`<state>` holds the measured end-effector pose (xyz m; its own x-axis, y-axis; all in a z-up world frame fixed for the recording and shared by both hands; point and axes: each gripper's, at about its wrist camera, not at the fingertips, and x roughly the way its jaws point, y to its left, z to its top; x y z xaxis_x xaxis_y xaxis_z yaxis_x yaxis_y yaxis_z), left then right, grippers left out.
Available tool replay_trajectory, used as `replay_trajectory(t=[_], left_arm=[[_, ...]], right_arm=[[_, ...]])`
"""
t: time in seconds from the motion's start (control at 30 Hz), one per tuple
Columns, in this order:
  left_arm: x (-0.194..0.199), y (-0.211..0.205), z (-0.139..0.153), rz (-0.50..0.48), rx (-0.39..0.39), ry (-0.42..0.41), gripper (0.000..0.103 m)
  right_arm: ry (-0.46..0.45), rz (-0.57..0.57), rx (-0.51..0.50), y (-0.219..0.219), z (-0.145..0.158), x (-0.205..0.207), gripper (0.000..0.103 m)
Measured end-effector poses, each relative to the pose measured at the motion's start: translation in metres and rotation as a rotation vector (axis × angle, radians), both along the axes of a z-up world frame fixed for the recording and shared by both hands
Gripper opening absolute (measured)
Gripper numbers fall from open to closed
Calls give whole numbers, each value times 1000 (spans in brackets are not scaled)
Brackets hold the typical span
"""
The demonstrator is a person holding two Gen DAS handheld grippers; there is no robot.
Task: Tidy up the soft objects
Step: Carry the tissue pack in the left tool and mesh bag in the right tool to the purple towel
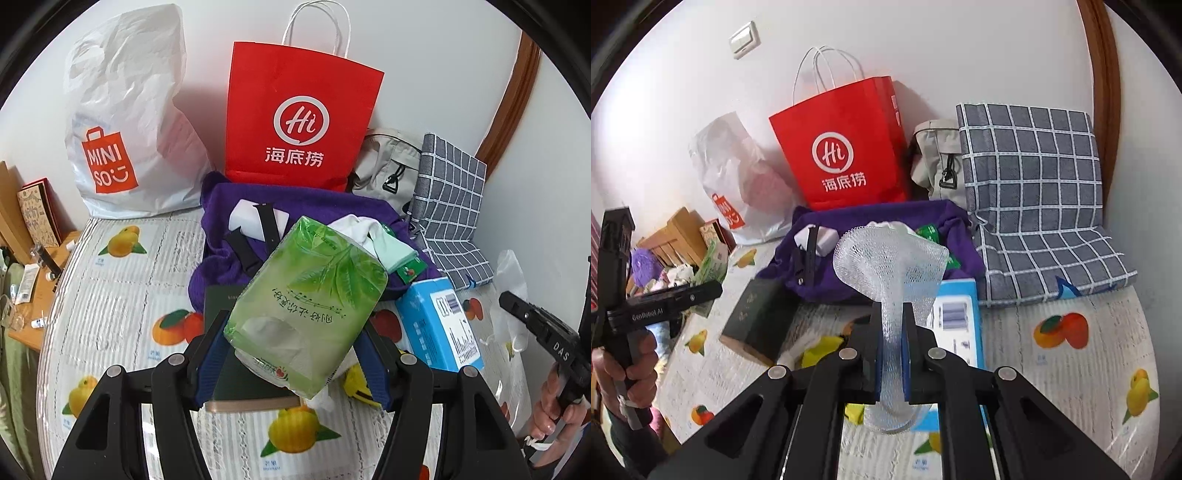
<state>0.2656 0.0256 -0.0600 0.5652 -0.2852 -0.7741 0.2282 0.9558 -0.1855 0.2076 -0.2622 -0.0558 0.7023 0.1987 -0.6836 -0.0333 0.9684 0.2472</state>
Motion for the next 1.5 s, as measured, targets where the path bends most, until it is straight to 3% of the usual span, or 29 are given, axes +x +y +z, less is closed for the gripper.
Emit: replay_trajectory(t=[0.97,1.2,1.5], left_arm=[[105,-48,-12,-50,61,42,63],[122,-60,-37,-55,90,60,63],[139,-68,-64,-82,110,112,63]], right_arm=[[-3,87,14,-2,16,140,10],[72,68,63,-9,-21,174,10],[170,54,45,-11,-64,197,11]])
